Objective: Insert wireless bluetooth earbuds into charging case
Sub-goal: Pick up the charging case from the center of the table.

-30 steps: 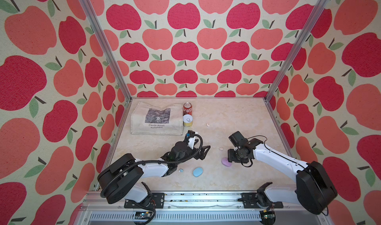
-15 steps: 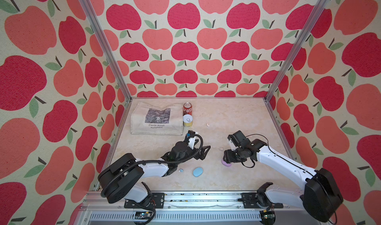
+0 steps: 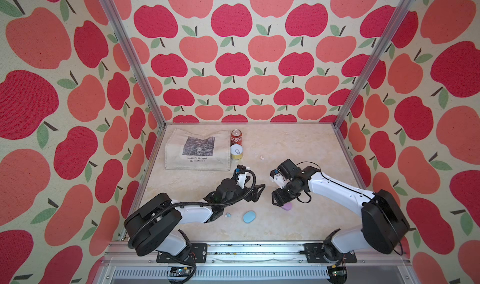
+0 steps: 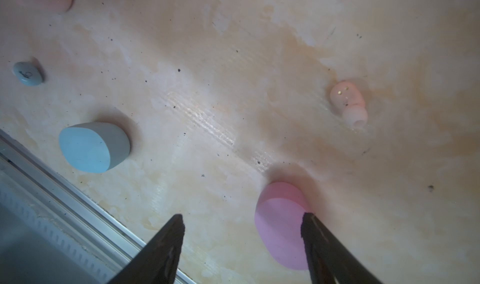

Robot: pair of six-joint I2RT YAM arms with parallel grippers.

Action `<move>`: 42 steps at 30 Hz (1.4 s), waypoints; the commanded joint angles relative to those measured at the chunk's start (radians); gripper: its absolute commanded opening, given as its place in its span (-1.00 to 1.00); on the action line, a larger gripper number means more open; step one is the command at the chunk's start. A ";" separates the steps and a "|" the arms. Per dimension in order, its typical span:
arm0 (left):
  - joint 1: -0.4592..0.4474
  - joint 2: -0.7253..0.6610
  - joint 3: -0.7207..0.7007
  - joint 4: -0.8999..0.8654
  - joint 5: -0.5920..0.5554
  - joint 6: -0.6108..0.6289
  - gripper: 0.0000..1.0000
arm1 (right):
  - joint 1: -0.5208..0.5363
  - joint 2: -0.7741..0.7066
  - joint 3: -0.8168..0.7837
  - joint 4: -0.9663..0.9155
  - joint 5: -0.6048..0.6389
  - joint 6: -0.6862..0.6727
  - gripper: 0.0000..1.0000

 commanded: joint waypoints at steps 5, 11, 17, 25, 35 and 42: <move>-0.006 0.008 0.009 0.030 0.009 0.003 0.99 | 0.039 0.106 0.061 -0.096 0.105 -0.004 0.51; -0.005 0.010 0.010 0.032 0.008 0.000 0.99 | 0.077 0.173 0.062 -0.128 0.123 0.045 0.41; -0.004 0.005 0.009 0.028 0.007 0.000 0.99 | 0.115 0.177 0.042 -0.141 0.152 0.088 0.29; -0.004 0.005 0.010 0.030 0.012 0.001 0.99 | 0.141 0.168 0.017 -0.158 0.160 0.127 0.21; -0.004 -0.006 0.006 0.034 0.015 0.002 0.99 | 0.155 0.139 -0.006 -0.161 0.166 0.174 -0.09; -0.001 -0.044 -0.007 0.031 -0.016 -0.008 0.99 | 0.156 0.075 -0.018 -0.164 0.167 0.241 -0.34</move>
